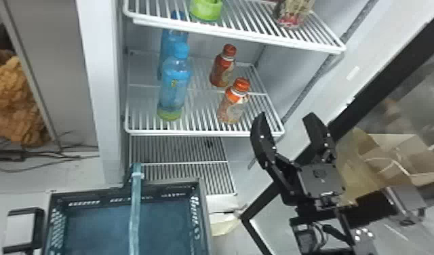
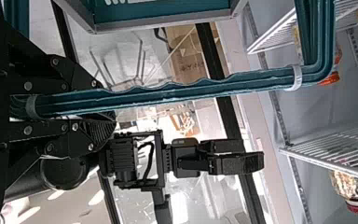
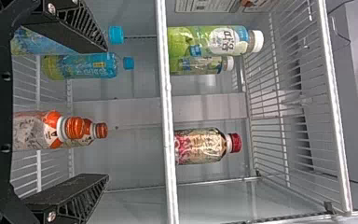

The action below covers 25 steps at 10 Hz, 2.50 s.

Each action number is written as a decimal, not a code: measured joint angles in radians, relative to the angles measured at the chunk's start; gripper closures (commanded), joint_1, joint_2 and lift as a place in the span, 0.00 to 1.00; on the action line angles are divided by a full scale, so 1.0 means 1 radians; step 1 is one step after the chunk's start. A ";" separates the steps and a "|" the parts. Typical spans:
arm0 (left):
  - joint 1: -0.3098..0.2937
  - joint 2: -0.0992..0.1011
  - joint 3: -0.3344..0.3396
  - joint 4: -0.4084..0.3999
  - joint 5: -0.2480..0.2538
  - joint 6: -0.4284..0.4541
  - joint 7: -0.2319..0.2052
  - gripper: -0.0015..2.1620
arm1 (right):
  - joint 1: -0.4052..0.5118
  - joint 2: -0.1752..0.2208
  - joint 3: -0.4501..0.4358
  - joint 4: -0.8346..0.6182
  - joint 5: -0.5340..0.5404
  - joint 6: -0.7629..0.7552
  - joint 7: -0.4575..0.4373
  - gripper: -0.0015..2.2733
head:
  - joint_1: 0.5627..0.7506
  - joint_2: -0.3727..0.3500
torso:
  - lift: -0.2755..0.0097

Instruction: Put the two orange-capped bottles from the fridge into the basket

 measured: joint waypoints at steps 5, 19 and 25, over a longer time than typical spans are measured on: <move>-0.003 0.001 -0.002 0.000 0.000 -0.003 0.001 0.56 | -0.003 0.000 0.000 0.008 0.000 0.000 0.000 0.04 | 0.70 0.03 | 0.14; 0.002 -0.001 -0.002 0.000 0.003 -0.003 0.001 0.56 | -0.237 0.005 -0.066 0.359 0.115 -0.007 0.032 0.04 | 0.70 0.03 | 0.14; -0.007 0.001 -0.012 0.000 0.003 -0.008 0.001 0.56 | -0.450 -0.018 -0.036 0.614 0.188 -0.077 0.054 0.04 | 0.70 0.03 | 0.14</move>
